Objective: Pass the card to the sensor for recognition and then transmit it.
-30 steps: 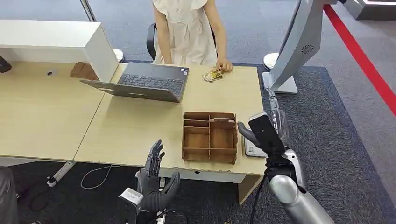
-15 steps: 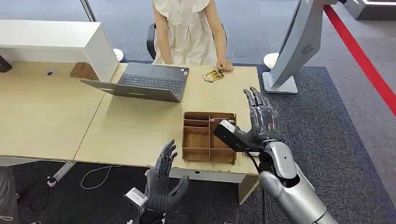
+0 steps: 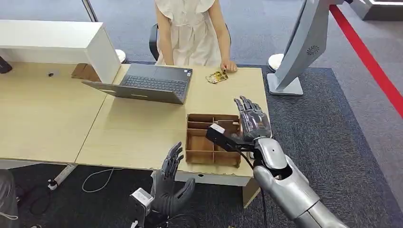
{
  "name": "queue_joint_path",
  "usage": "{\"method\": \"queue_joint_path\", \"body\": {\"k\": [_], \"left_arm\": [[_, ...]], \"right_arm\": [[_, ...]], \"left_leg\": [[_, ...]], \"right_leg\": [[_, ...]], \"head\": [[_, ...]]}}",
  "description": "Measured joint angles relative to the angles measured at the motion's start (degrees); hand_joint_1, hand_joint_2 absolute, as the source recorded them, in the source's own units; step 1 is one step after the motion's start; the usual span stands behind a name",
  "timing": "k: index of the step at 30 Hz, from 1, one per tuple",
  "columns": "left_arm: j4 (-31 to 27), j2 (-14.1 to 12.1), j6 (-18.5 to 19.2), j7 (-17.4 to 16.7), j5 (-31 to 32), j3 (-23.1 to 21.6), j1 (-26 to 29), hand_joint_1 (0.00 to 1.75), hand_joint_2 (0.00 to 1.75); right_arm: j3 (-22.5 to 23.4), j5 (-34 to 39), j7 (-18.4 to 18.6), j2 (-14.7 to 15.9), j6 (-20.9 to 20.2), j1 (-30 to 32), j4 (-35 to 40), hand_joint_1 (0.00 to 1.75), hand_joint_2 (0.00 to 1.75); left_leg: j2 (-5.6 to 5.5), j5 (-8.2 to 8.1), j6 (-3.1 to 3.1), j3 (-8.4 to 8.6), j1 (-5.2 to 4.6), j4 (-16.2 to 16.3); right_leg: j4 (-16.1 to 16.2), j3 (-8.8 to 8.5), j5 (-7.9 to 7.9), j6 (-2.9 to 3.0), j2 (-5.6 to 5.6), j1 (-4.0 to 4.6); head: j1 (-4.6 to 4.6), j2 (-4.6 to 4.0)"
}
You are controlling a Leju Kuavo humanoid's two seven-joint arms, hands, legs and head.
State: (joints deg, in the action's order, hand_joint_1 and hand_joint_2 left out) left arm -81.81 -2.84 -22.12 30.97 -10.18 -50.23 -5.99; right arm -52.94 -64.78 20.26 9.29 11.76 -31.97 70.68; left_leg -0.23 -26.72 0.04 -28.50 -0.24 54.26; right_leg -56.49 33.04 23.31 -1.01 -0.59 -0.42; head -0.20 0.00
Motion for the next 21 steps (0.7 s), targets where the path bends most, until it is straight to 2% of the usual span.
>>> {"method": "queue_joint_path", "body": {"k": [21], "left_arm": [[1.79, 1.27, 5.16, -0.79, 1.27, 0.61, -0.68, 0.0, 1.75]], "right_arm": [[-2.25, -2.45, 0.15, -2.86, -2.82, -2.23, -6.81, 0.0, 1.75]], "left_leg": [[0.0, 0.0, 0.0, 0.01, 0.0, 0.0]], "right_leg": [[0.0, 0.01, 0.0, 0.0, 0.0, 0.0]], "head": [[0.0, 0.0]]}}
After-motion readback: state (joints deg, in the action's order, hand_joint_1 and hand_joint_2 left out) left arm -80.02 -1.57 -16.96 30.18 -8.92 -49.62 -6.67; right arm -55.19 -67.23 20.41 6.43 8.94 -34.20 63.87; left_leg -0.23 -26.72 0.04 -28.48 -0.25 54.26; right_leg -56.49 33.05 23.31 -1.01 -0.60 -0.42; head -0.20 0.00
